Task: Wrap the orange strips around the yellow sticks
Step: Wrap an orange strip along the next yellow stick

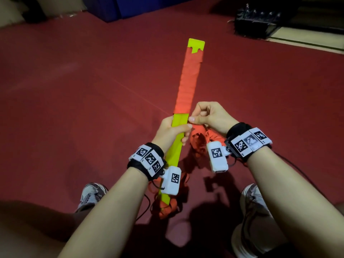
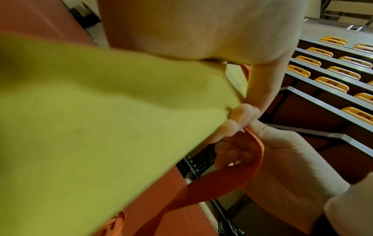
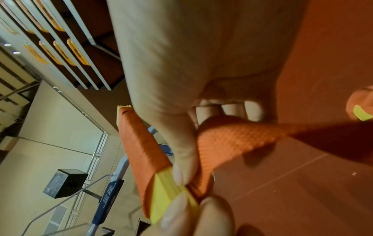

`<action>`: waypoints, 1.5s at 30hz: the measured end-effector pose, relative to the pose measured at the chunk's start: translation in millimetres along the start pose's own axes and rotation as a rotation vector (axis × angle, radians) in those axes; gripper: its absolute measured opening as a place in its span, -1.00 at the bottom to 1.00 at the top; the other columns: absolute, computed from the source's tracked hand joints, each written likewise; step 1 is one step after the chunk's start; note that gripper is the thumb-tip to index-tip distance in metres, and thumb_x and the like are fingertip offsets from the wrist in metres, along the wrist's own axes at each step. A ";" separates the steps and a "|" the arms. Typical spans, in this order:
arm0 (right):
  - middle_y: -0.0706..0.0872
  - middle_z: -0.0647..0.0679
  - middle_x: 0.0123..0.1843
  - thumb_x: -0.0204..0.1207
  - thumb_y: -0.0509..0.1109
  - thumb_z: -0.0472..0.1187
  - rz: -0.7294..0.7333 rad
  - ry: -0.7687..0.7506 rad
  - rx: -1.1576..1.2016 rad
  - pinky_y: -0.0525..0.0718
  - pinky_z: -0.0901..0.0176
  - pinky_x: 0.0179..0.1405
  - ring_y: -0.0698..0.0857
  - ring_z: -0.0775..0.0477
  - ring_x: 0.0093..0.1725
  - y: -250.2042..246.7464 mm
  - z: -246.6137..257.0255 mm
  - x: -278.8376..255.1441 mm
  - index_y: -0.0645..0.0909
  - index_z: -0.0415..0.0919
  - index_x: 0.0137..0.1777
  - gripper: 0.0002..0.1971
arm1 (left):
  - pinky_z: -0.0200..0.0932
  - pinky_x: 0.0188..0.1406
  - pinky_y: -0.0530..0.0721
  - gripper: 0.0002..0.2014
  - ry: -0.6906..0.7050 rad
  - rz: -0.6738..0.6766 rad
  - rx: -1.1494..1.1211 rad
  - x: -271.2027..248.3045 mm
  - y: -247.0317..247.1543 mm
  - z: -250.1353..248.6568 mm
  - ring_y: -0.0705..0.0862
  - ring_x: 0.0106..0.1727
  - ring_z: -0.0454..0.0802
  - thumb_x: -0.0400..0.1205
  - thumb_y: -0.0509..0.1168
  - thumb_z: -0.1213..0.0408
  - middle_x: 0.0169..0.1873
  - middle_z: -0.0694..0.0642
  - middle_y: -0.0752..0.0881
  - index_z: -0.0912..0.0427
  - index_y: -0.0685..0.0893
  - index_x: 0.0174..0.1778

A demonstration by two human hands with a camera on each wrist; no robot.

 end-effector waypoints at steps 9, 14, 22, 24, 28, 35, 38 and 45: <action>0.67 -0.12 -0.54 0.67 0.40 -0.31 -0.017 0.092 -0.324 0.35 0.33 -0.70 0.43 0.11 -0.72 -16.1 32.3 4.2 0.55 -0.26 -0.12 -0.87 | -0.18 -0.57 0.39 -0.80 0.000 -0.044 0.040 6.4 -2.7 -3.8 0.42 -0.60 0.03 0.54 0.42 0.46 -0.50 0.17 0.53 0.20 0.50 -0.19; 0.71 0.04 -0.52 0.58 0.39 -0.27 -0.121 -0.021 -0.713 0.57 0.39 -0.33 0.64 0.21 -0.49 1.9 35.4 18.1 0.68 -0.14 -0.25 -0.83 | -0.22 -0.65 0.44 -0.81 0.059 -0.168 0.143 30.8 -4.1 9.2 0.47 -0.64 -0.04 0.68 0.35 0.54 -0.56 0.06 0.57 0.24 0.56 -0.20; 0.76 0.05 -0.49 0.55 0.37 -0.21 -0.211 0.027 -0.642 0.74 -0.02 -0.03 0.75 0.00 -0.34 8.4 6.9 32.7 0.68 -0.07 -0.26 -0.84 | -0.22 -0.62 0.41 -0.91 -0.052 -0.155 -0.044 38.8 -8.4 10.1 0.45 -0.60 -0.02 0.70 0.32 0.49 -0.50 0.10 0.53 0.26 0.58 -0.08; 0.76 0.02 -0.51 0.56 0.39 -0.24 -0.214 0.034 -0.597 0.72 0.05 -0.12 0.68 0.10 -0.44 9.9 9.0 34.6 0.70 -0.09 -0.28 -0.82 | -0.22 -0.61 0.40 -0.90 -0.066 -0.153 -0.041 39.1 -10.2 8.7 0.44 -0.59 -0.02 0.70 0.32 0.49 -0.50 0.10 0.53 0.25 0.58 -0.08; 0.76 -0.07 -0.51 0.57 0.38 -0.24 -0.246 0.062 -0.452 0.50 0.25 -0.34 0.58 0.18 -0.55 16.6 24.1 33.5 0.71 -0.24 -0.37 -0.73 | -0.06 -0.45 0.55 -0.94 0.022 -0.236 0.248 45.1 -19.6 13.5 0.57 -0.52 0.04 0.61 0.38 0.36 -0.46 0.04 0.66 0.16 0.62 -0.08; 0.48 0.06 -0.56 0.43 0.61 0.14 -0.392 0.183 -0.494 0.37 0.16 -0.51 0.45 0.08 -0.55 29.8 12.7 33.9 0.46 -0.19 -0.41 -0.50 | 0.21 0.10 0.62 -0.61 0.119 -0.217 0.850 34.0 -4.5 7.8 0.68 0.15 0.39 0.68 0.14 0.45 0.16 0.31 0.72 0.13 0.33 0.43; 0.49 0.11 -0.58 0.47 0.62 0.02 -0.323 0.245 -0.383 0.35 0.15 -0.48 0.38 0.15 -0.61 18.8 0.0 33.9 0.53 -0.23 -0.39 -0.57 | 0.05 0.25 0.58 -0.55 0.027 -0.050 0.756 36.5 -4.9 17.8 0.64 0.30 0.18 0.63 0.32 0.34 0.26 0.17 0.65 0.12 0.40 0.43; 0.56 0.08 -0.62 0.59 0.50 -0.32 -0.096 0.129 -0.011 0.29 0.34 -0.66 0.33 0.18 -0.66 0.3 14.8 21.9 0.47 -0.35 -0.33 -0.68 | -0.04 -0.14 0.67 -0.72 -0.296 0.154 0.007 21.5 -24.2 27.9 0.75 -0.18 0.15 0.50 0.50 0.17 -0.11 0.32 0.82 0.15 0.77 0.10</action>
Point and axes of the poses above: each hand's wrist, its own x-axis towards the middle knuckle, its own y-axis out of the palm, z = x × y, the point moved 1 cm from there along x, towards the middle knuckle
